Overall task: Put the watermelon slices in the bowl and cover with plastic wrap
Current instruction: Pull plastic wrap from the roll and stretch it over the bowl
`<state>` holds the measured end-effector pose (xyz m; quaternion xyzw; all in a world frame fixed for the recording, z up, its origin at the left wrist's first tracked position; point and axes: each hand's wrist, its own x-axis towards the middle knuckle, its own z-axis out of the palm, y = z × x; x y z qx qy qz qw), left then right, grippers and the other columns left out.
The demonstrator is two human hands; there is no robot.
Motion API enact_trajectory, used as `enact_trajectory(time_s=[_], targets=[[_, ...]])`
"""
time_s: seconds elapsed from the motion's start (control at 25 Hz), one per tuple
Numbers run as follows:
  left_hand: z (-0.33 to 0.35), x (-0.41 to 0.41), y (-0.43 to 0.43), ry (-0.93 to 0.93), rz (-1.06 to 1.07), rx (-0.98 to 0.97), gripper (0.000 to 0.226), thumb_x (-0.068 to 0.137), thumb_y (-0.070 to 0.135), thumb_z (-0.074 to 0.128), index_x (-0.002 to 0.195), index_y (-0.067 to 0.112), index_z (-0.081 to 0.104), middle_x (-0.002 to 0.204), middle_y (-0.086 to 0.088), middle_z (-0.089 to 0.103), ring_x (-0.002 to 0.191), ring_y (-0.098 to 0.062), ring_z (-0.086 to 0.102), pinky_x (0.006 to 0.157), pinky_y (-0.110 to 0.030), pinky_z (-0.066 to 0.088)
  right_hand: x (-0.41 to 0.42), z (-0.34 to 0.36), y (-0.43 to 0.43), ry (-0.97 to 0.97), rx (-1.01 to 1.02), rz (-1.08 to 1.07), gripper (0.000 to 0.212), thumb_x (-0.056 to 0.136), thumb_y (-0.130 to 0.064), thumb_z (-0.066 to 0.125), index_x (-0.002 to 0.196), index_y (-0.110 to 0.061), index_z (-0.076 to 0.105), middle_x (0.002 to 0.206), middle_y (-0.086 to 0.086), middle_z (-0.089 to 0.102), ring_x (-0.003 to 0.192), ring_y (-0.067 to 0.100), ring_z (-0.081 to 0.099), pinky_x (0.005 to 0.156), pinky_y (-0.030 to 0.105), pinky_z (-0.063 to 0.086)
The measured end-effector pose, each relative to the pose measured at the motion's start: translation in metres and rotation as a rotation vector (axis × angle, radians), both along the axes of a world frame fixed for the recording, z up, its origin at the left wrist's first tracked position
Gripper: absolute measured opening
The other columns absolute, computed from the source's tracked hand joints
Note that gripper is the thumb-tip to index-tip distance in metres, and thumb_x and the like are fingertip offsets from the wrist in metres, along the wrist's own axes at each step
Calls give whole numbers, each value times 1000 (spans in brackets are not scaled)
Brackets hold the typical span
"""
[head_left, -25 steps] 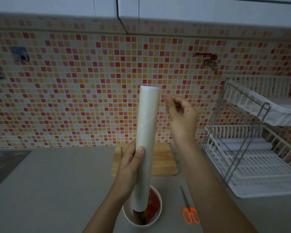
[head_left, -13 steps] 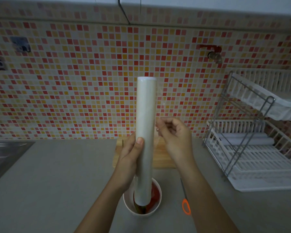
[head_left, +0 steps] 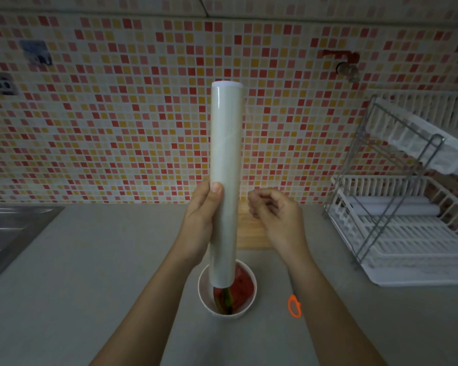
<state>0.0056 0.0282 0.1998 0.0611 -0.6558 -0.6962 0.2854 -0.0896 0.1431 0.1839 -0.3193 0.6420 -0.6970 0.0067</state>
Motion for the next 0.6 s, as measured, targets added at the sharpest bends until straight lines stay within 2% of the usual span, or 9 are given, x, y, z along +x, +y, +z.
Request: enact_trajectory(time_s=[0.08,0.12,0.24,0.36,0.48,0.56,0.6], targets=[[3,0,-2,8,20,9,23,87,47,48,92,34,65,96,-2,61,83,-9,61,74,-29,52,6,-7,3,-26,69,121,20,68,-56,68,84,-45,65,79,-17,70,71,5,66,68,23,53],[4,0,-3,14,28,3,22,87,47,48,90,35,66,91,3,62,80,-7,62,71,-25,53,10,-13,4,5,121,149,19,67,-54,69,83,-43,65,79,-17,70,72,5,66,69,21,53],[6,0,-6,23,19,-12,21,89,47,48,87,38,67,83,13,66,77,-2,63,68,-20,53,13,-22,7,67,123,72,3,74,-41,67,75,-38,66,71,-15,69,68,6,66,67,19,52],[7,-1,-5,26,23,-6,23,90,47,48,92,32,65,79,15,66,75,-2,63,68,-21,54,13,-31,13,-40,92,132,8,78,-37,68,85,-39,66,82,-16,71,77,9,68,73,24,55],[12,-1,-7,43,21,28,24,90,47,49,92,30,65,77,13,66,72,-4,63,65,-23,54,25,-42,17,-25,219,221,14,73,-36,72,85,-41,67,84,-15,70,77,6,67,69,19,52],[14,1,-8,45,-1,52,25,90,46,48,94,29,65,78,10,67,72,-7,64,66,-28,56,26,-47,19,-16,179,136,13,76,-29,71,80,-40,68,78,-15,70,72,6,67,69,22,51],[15,1,-7,46,-7,69,26,90,46,48,95,27,65,78,8,67,72,-9,64,67,-31,56,26,-49,21,-26,158,102,11,76,-33,70,81,-42,68,80,-17,70,73,6,66,71,24,51]])
